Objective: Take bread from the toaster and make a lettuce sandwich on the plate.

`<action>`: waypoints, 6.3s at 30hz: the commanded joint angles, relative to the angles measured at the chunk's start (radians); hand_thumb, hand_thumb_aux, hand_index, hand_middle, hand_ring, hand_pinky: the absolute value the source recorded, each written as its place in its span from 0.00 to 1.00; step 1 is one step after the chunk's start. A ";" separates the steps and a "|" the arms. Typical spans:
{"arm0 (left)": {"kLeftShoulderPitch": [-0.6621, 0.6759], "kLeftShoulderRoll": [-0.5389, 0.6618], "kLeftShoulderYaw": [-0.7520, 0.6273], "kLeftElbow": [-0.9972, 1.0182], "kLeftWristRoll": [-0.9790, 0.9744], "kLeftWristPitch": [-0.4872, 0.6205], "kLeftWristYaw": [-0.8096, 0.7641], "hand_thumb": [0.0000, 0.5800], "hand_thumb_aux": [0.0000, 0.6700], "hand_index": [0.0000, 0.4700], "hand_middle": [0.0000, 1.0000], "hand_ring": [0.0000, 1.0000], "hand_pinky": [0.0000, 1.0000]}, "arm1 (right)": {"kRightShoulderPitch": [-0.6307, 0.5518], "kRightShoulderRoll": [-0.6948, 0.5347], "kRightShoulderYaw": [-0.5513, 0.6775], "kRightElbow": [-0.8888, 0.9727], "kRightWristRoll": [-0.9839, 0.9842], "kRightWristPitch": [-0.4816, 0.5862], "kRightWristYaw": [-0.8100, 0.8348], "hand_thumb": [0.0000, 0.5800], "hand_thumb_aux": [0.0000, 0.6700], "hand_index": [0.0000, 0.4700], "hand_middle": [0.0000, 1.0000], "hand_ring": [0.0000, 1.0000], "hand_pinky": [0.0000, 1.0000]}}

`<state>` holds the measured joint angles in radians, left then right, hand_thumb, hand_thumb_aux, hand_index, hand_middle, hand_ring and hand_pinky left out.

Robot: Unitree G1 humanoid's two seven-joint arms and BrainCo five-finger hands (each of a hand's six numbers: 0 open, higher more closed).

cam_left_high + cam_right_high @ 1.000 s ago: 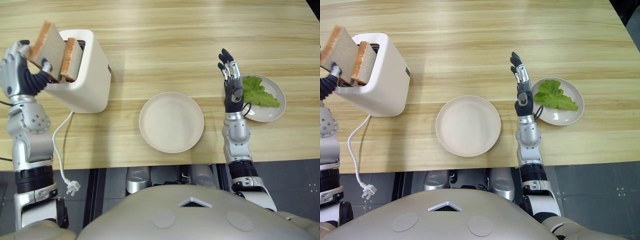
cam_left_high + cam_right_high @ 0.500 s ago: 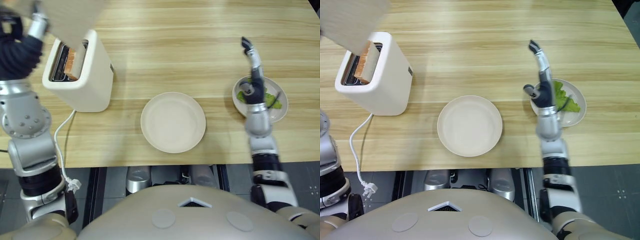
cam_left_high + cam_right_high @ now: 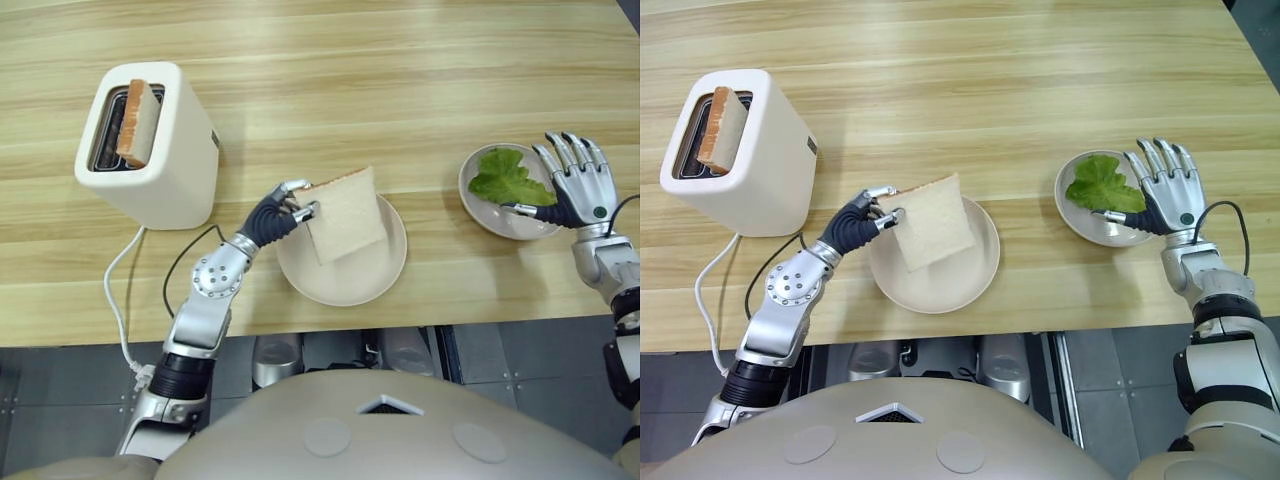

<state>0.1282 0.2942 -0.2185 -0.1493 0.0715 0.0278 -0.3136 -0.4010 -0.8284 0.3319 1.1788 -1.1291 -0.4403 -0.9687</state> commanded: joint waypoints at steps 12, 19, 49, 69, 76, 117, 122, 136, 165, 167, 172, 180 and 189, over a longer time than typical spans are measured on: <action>-0.063 0.122 -0.081 0.124 0.149 -0.034 -0.077 0.82 0.58 0.57 1.00 1.00 1.00 | -0.110 0.027 0.200 0.118 0.039 0.032 0.043 0.00 0.00 0.00 0.00 0.00 0.00; -0.057 0.094 -0.137 0.179 0.241 -0.052 -0.023 0.00 0.00 0.00 0.00 0.00 0.00 | -0.157 0.063 0.229 0.165 0.084 0.036 0.177 0.05 0.03 0.03 0.00 0.00 0.00; -0.066 0.082 -0.040 0.106 0.265 -0.049 0.027 0.00 0.00 0.00 0.00 0.00 0.00 | -0.255 0.089 0.215 0.109 0.234 -0.150 0.095 1.00 1.00 0.98 1.00 1.00 1.00; -0.154 0.047 0.224 -0.227 0.294 -0.088 0.253 0.00 0.00 0.00 0.00 0.00 0.00 | -0.250 0.291 0.293 -0.529 0.124 -0.357 0.195 1.00 1.00 0.98 1.00 1.00 1.00; -0.124 0.120 0.449 -0.376 0.272 -0.082 0.263 0.00 0.00 0.00 0.00 0.00 0.00 | -0.300 0.469 0.429 -0.355 0.017 -0.343 0.171 1.00 1.00 0.98 1.00 1.00 1.00; -0.060 0.249 0.519 -0.039 0.508 0.031 0.402 0.00 0.00 0.00 0.00 0.00 0.00 | -0.286 0.507 0.458 -0.223 0.187 -0.414 0.538 1.00 1.00 0.98 1.00 1.00 1.00; -0.053 0.248 0.519 -0.062 0.519 0.045 0.404 0.00 0.00 0.00 0.00 0.00 0.00 | -0.234 0.422 0.409 -0.352 0.250 -0.439 0.627 1.00 1.00 0.98 1.00 1.00 1.00; -0.065 0.249 0.511 -0.057 0.519 0.055 0.401 0.00 0.00 0.00 0.00 0.00 0.00 | -0.158 0.379 0.336 -0.449 0.298 -0.404 0.759 0.00 0.00 0.00 0.73 0.73 0.73; -0.044 0.351 0.419 0.084 0.628 0.115 0.363 0.82 0.58 0.57 0.00 0.00 0.00 | -0.095 0.262 0.041 -0.703 0.460 -0.375 0.843 0.00 0.00 0.00 0.00 0.00 0.00; -0.052 0.353 0.412 0.094 0.611 0.109 0.346 1.00 1.00 0.98 0.00 0.00 0.00 | -0.089 0.264 0.030 -0.700 0.460 -0.374 0.836 0.00 0.00 0.00 0.00 0.00 0.00; -0.089 0.353 0.411 0.121 0.596 0.089 0.378 1.00 1.00 0.98 0.00 0.00 0.00 | -0.080 0.268 0.018 -0.689 0.449 -0.372 0.817 0.00 0.00 0.00 0.00 0.00 0.00; -0.198 0.306 0.443 0.039 0.525 -0.061 0.537 1.00 1.00 0.98 0.00 0.00 0.00 | -0.067 0.279 0.022 -0.657 0.430 -0.363 0.778 0.00 0.00 0.00 0.00 0.00 0.00; -0.257 0.264 0.489 -0.219 0.287 -0.129 0.422 1.00 1.00 0.98 1.00 1.00 1.00 | -0.051 0.277 -0.050 -0.705 0.438 -0.382 0.641 0.00 0.00 0.00 0.00 0.00 0.00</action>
<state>-0.1123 0.5699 0.2733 -0.3102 0.4780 -0.1023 0.1969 -0.4622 -0.5522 0.3097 0.5070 -0.6911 -0.8085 -0.2936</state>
